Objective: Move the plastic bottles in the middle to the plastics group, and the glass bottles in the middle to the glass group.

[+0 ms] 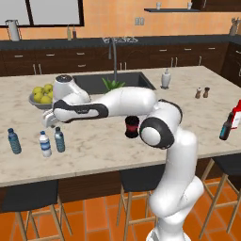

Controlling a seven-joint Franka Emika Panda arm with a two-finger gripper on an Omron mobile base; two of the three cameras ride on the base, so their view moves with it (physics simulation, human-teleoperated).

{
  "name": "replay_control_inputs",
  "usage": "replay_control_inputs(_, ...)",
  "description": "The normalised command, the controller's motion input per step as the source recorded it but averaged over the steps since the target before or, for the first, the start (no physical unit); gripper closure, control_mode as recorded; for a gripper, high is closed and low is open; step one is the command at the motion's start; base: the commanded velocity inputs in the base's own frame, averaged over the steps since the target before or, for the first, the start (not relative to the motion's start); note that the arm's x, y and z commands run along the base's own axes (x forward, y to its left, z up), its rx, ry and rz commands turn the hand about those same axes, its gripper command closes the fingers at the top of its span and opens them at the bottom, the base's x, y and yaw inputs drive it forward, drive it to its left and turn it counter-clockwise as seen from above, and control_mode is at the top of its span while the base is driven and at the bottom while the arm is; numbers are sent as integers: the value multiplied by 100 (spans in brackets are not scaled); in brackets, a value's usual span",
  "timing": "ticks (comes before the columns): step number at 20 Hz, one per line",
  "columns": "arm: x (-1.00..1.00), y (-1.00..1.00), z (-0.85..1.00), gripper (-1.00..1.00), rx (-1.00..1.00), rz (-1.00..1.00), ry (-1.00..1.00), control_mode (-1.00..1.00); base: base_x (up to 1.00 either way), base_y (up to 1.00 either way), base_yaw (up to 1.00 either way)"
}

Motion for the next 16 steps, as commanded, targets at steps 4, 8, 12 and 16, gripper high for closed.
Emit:
replay_control_inputs(4, -79, -100, 10, -100, 19, -8, 0, -100, 0, 0, 0)
replay_control_inputs(8, -65, -100, 0, -100, 12, -13, 0, -100, 0, 0, 0)
replay_control_inputs(12, -38, -79, 4, -100, 0, -5, 0, -100, 0, 0, 0)
replay_control_inputs(16, -15, -66, 21, -100, -10, -2, 0, -100, 0, 0, 0)
